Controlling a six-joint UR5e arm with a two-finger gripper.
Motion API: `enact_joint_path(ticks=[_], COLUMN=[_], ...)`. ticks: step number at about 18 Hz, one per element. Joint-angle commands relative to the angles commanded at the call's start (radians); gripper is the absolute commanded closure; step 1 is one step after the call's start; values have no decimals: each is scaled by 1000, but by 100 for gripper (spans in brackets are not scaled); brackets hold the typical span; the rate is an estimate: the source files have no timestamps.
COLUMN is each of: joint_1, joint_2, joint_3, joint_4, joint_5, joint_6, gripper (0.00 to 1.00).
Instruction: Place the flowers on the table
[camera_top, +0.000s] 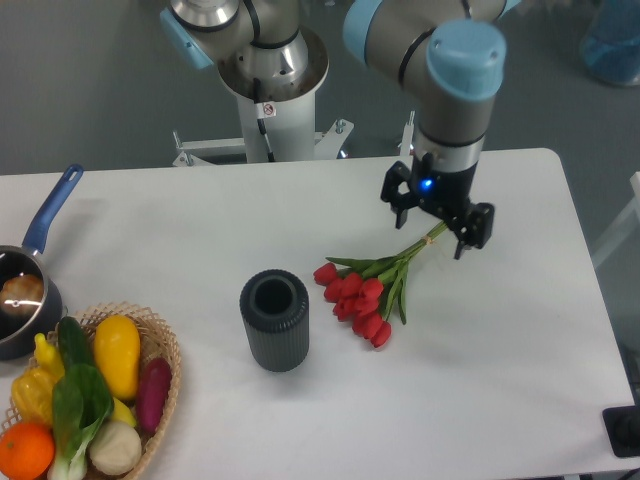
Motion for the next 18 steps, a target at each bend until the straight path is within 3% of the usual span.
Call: enact_joint_path(ticks=[8, 12, 18], joint_1=[86, 141, 146], joint_2=[41, 54, 61], joint_3=[-6, -9, -11], joint_4=[5, -12, -12], joint_5=[-34, -98, -120], joint_6=[6, 81, 83], gripper=[0, 0, 0])
